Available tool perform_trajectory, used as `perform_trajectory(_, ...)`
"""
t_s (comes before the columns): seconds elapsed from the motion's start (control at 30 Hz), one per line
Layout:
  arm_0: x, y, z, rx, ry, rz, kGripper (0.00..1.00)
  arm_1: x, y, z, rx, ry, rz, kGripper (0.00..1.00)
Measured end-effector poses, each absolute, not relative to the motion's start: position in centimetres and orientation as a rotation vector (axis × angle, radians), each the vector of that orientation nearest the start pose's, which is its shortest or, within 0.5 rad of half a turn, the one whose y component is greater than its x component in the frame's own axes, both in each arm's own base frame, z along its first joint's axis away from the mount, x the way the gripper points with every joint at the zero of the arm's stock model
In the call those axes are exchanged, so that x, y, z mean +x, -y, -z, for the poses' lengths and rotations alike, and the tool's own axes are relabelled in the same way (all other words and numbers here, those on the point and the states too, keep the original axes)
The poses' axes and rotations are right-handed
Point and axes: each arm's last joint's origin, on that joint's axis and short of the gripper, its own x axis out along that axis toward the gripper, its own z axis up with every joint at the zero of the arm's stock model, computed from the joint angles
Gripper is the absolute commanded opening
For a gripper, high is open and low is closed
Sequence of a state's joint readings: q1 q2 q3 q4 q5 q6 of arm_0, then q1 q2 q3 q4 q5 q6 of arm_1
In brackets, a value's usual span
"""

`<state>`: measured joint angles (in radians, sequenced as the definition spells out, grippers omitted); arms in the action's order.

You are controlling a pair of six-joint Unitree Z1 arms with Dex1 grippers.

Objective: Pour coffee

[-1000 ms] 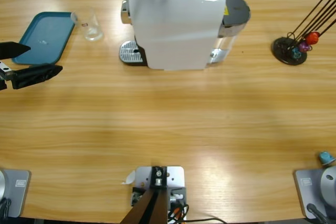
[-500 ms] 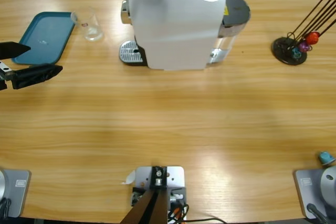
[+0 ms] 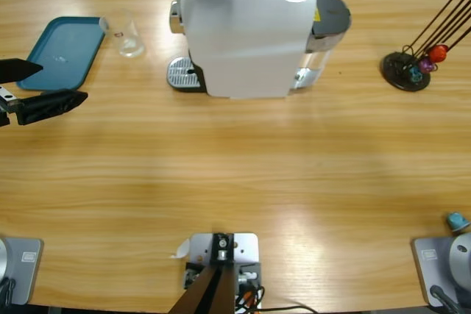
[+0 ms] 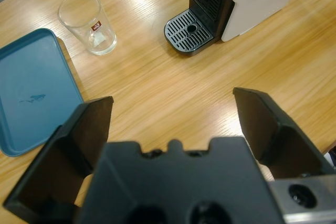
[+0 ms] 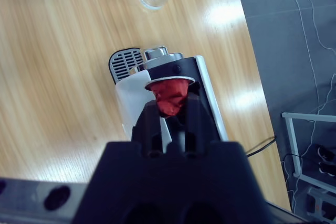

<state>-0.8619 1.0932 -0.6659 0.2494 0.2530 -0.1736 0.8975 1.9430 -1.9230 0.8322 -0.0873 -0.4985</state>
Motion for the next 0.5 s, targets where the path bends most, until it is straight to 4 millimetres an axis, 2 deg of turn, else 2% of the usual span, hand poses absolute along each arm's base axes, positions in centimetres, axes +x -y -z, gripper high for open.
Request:
perform_trajectory(0.23,10.9,10.8,-30.2,0.200,-0.629,0.530,0.991,27.8,-32.1,-39.3,-0.855,-0.584,-0.927,0.000)
perform_trajectory(0.5,10.9,10.8,-30.2,0.200,-0.629,0.530,0.991,27.9,-32.1,-39.2,-0.855,-0.587,-0.924,0.000)
